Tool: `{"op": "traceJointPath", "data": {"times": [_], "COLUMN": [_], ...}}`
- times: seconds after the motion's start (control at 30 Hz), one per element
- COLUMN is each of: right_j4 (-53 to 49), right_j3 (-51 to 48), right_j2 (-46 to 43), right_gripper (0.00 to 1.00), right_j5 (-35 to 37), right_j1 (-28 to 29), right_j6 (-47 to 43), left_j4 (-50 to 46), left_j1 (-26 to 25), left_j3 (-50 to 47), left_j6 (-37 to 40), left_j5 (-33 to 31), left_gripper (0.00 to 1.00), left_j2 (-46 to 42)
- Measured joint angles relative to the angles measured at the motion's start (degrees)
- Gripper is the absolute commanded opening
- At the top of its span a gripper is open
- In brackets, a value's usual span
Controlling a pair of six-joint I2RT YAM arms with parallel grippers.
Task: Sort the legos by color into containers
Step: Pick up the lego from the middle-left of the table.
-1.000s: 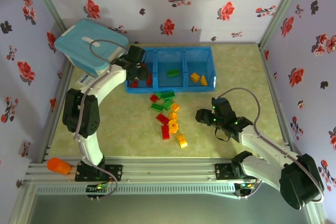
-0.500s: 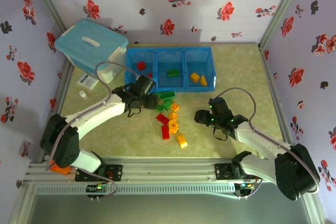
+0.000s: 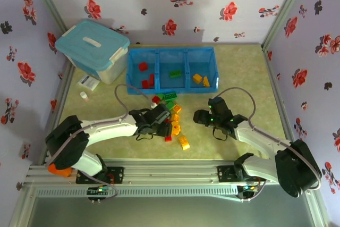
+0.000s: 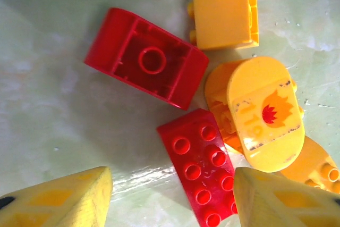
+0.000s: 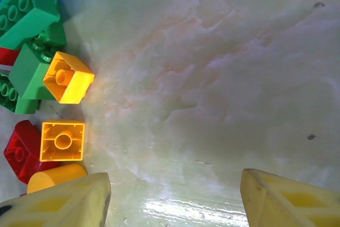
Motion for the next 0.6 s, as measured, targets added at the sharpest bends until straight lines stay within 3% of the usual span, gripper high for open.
{"op": "traceJointPath", "data": {"times": [0.4, 0.6], "right_j4": [0.00, 0.00], "right_j3": [0.28, 0.28], "right_j2": [-0.02, -0.02], "right_gripper": [0.66, 0.66], "right_j5": [0.04, 0.04], "right_j1": [0.31, 0.31], "right_j6": [-0.02, 0.00], "left_j4": [-0.74, -0.85], "left_j1": [-2.89, -3.02], "left_j3": [4.85, 5.53], "left_j6": [-1.66, -1.84], "left_j5": [-0.24, -0.59], "left_gripper": [0.60, 0.52], "left_j2": [8.33, 10.93]}}
